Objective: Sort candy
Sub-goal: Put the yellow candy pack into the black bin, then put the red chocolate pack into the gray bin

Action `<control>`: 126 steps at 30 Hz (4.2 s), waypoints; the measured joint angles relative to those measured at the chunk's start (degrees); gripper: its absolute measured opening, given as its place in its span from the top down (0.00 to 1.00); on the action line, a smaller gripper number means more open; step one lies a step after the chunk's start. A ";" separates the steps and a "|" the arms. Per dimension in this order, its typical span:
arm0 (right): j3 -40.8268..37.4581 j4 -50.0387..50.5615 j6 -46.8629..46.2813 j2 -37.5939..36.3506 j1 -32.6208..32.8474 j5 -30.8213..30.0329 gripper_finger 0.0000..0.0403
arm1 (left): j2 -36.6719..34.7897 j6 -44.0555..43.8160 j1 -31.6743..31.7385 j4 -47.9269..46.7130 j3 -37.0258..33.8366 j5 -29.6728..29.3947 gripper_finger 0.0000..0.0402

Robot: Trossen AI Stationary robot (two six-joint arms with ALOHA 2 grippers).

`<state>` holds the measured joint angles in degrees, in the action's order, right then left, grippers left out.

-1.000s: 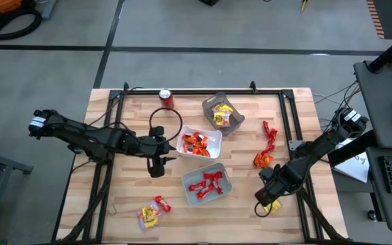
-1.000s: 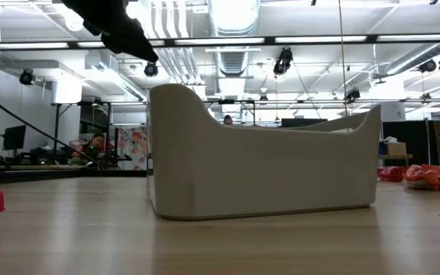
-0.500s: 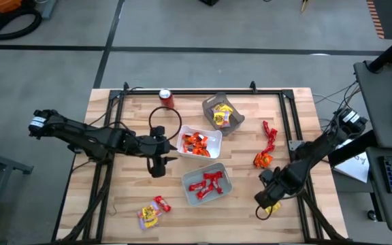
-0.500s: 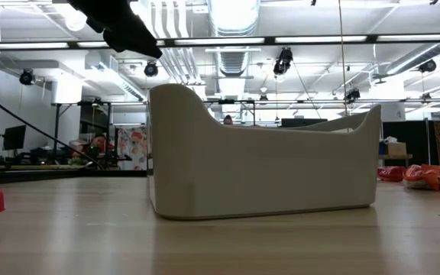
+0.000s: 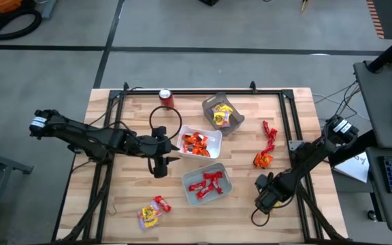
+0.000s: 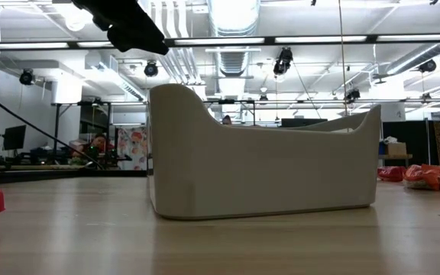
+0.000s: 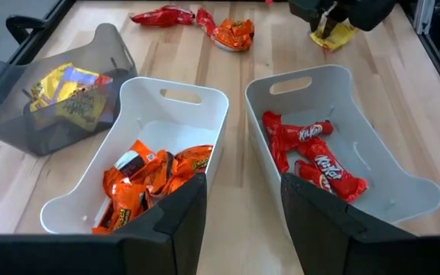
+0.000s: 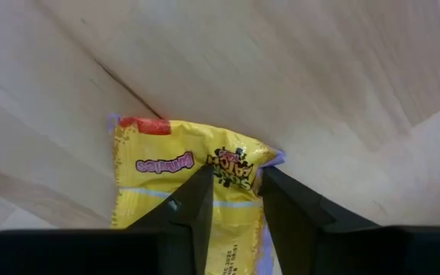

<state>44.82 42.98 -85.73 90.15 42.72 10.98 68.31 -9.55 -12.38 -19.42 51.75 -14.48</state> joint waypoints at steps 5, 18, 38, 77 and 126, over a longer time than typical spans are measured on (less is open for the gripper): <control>-0.11 -0.03 0.74 -0.10 0.00 -0.22 0.88 | 0.00 0.01 0.00 0.11 0.00 0.00 0.62; -0.44 1.85 -1.46 -10.82 0.07 -21.66 0.98 | 0.00 0.89 0.00 0.09 -0.02 -0.15 0.62; -0.33 1.98 3.29 -18.78 0.00 -42.71 0.98 | 0.00 0.89 -0.07 0.10 -0.11 -0.12 0.62; -0.22 -31.43 63.44 -19.46 -56.05 -51.35 0.98 | 0.00 3.09 0.00 0.44 -0.13 -8.98 0.62; -0.22 -34.93 59.77 -21.84 -32.55 -48.02 0.62 | -0.02 -7.67 -1.64 -6.18 -2.77 7.34 0.62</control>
<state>44.60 8.05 -25.96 68.31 10.17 -37.04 68.29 -17.22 -14.02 -25.60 48.98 -7.14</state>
